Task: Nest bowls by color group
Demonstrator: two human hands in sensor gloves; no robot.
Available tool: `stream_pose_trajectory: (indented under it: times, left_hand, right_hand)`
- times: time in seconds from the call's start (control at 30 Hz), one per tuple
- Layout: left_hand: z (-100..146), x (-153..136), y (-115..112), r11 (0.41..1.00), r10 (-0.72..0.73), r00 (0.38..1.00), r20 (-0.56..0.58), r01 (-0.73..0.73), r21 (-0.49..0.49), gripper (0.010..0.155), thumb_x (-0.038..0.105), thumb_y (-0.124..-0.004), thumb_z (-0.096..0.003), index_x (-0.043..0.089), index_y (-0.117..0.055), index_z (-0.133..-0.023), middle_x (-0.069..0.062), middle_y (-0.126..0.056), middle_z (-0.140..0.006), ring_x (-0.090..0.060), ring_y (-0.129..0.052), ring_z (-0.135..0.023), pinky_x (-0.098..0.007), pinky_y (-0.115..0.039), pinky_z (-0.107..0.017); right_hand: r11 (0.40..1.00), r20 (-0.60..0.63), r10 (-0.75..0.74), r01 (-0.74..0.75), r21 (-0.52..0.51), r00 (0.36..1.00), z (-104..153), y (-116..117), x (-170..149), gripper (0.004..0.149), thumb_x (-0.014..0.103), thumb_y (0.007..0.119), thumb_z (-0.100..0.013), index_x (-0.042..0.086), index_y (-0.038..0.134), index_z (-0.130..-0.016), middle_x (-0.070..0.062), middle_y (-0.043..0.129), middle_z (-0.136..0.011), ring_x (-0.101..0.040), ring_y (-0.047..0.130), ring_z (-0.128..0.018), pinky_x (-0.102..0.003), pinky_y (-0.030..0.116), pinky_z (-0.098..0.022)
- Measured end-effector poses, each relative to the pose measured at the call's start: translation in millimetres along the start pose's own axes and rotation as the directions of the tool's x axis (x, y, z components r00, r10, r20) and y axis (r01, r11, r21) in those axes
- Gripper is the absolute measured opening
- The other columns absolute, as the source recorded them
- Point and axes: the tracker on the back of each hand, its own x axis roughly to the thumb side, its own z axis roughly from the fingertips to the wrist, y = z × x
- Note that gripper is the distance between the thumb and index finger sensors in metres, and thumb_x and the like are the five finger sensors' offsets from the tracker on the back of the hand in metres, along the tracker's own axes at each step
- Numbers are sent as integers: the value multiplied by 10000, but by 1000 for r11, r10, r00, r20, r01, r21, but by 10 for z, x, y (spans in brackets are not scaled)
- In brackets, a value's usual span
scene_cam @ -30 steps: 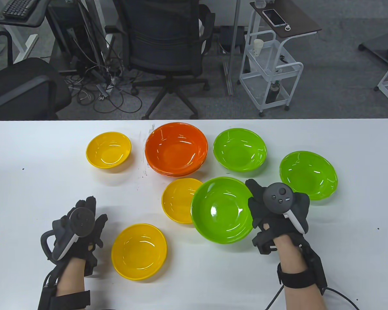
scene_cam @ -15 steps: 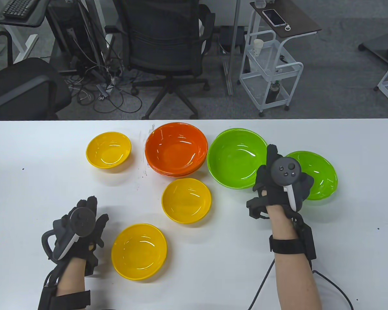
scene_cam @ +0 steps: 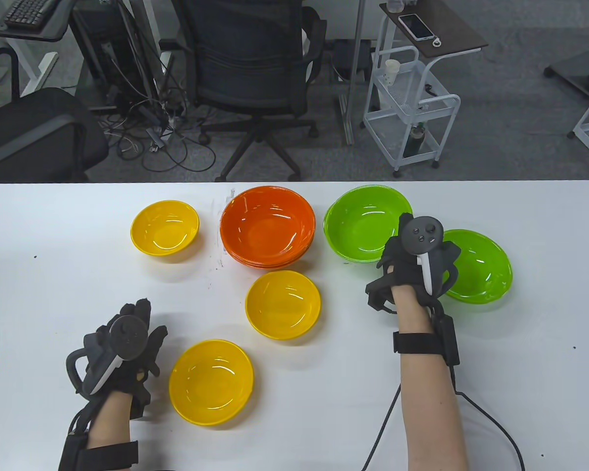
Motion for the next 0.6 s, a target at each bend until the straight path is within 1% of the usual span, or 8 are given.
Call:
stream_pose_trajectory:
  times: [0.03,0.2,0.3,0.5,0.6]
  left_hand:
    - [1,2,2,1000,-2,1000,-1,2,-1,708,595,-719,-455,317,-626,-1099,-96,-722,-1142,-345,-833,-1013,-529,-616,-759]
    - [-5,5,-4,1000,-2,1000,3,2,-5,705,596,-718,-456,320,-626,-1098,-94,-719,-1143,-343,-831,-1015,-529,-614,-760]
    - [-3,15,5,1000,-7,1000,9,7,12,704,594,-719,-456,318,-628,-1097,-94,-723,-1141,-341,-834,-1013,-530,-617,-759]
    - [-7,25,2,1000,-7,1000,14,7,8,706,595,-718,-456,316,-627,-1098,-97,-716,-1144,-344,-829,-1017,-531,-613,-761]
    - [-6,29,-1,1000,-9,1000,15,9,4,704,596,-718,-456,320,-627,-1097,-95,-717,-1144,-345,-829,-1015,-531,-614,-760]
  right_hand:
    - [1000,-4,6,-6,-3,1000,-14,27,2,547,221,788,-435,177,636,-958,-196,589,-954,-234,1089,-380,-322,929,-304]
    - [999,-27,0,1,46,1000,-26,132,22,557,216,793,-433,158,626,-961,-209,583,-951,-242,1093,-383,-325,934,-305]
    - [999,-22,14,-13,36,1000,-20,175,53,565,213,791,-432,150,613,-965,-215,575,-952,-241,1098,-394,-322,939,-311]
    - [997,-39,17,-14,82,999,-16,211,60,575,215,786,-436,134,595,-972,-229,560,-956,-233,1101,-424,-315,948,-327]
    - [994,-50,20,-15,112,999,-14,231,51,584,220,793,-436,114,590,-973,-245,555,-958,-243,1092,-463,-324,941,-359]
